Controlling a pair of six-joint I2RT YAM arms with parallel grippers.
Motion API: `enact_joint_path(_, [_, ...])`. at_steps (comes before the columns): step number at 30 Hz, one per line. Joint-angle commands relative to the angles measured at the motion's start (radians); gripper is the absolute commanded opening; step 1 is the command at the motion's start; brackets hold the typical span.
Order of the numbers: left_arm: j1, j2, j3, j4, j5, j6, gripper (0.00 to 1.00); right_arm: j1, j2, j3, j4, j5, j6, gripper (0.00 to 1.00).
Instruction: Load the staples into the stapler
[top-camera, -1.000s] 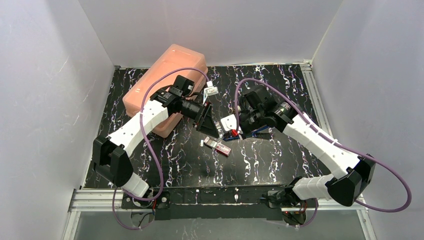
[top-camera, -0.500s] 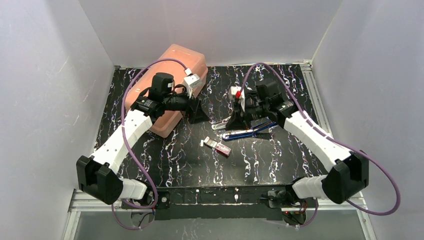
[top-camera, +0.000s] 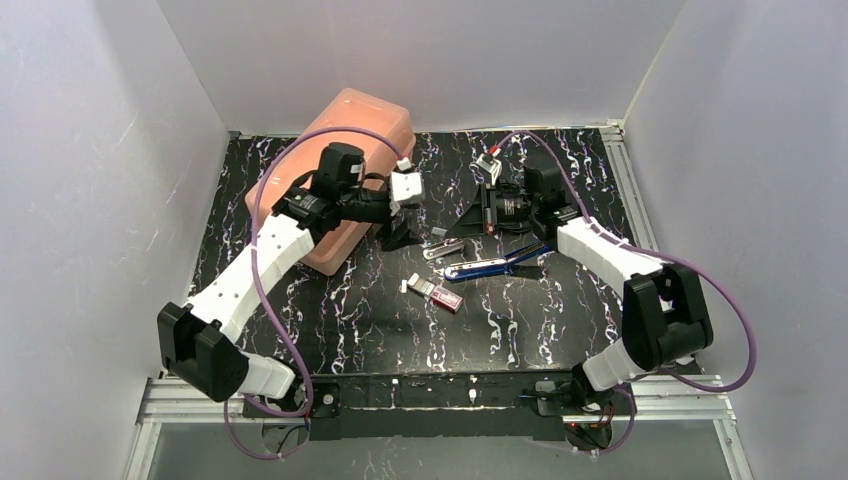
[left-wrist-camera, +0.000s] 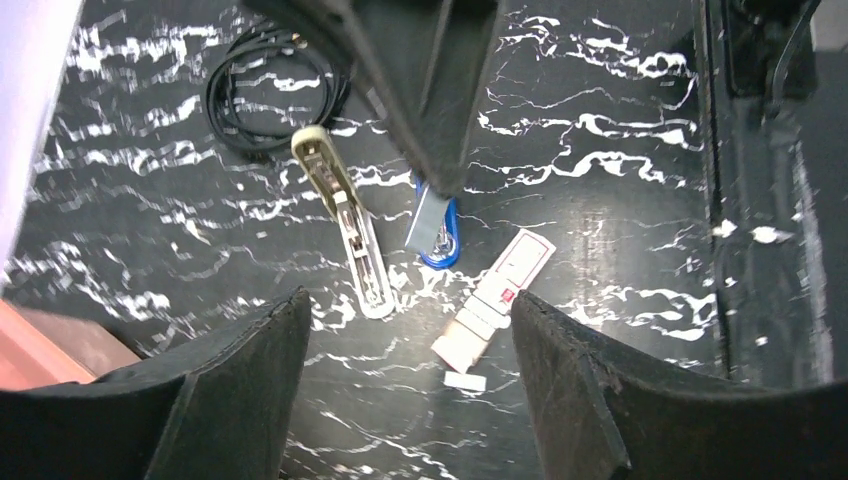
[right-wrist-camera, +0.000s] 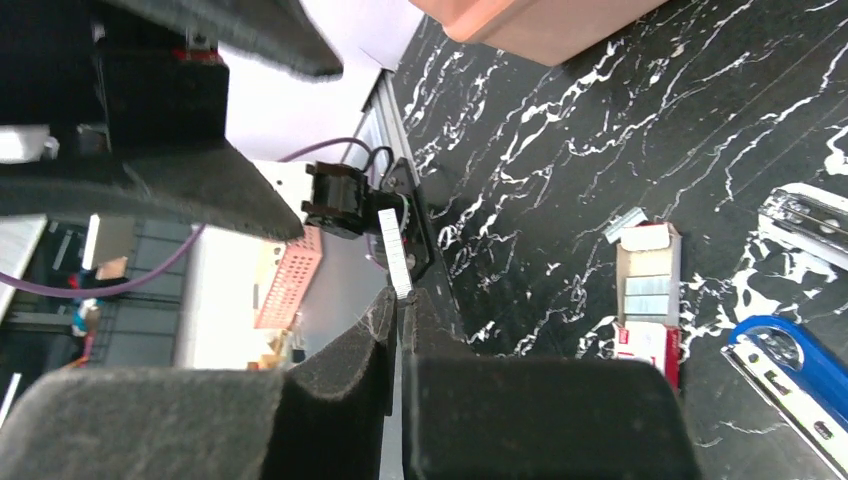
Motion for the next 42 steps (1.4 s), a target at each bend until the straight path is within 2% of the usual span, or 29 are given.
enact_joint_path(1, [-0.063,0.041,0.072,-0.093,-0.033,0.281,0.69,-0.005,0.026,-0.008,0.169,-0.036,0.205,0.1])
enact_joint_path(8, [-0.107,0.097,0.123,-0.117,-0.071,0.381,0.62,-0.006,0.056,-0.014,0.184,-0.051,0.236,0.1])
enact_joint_path(14, [-0.131,0.113,0.144,-0.155,-0.108,0.469,0.5,-0.008,0.069,-0.014,0.193,-0.056,0.247,0.1])
enact_joint_path(19, [-0.143,0.126,0.167,-0.163,-0.122,0.481,0.41,-0.007,0.076,-0.012,0.191,-0.057,0.247,0.1])
enact_joint_path(42, [-0.155,0.149,0.168,-0.193,-0.146,0.563,0.33,-0.018,0.067,-0.014,0.212,-0.074,0.256,0.1])
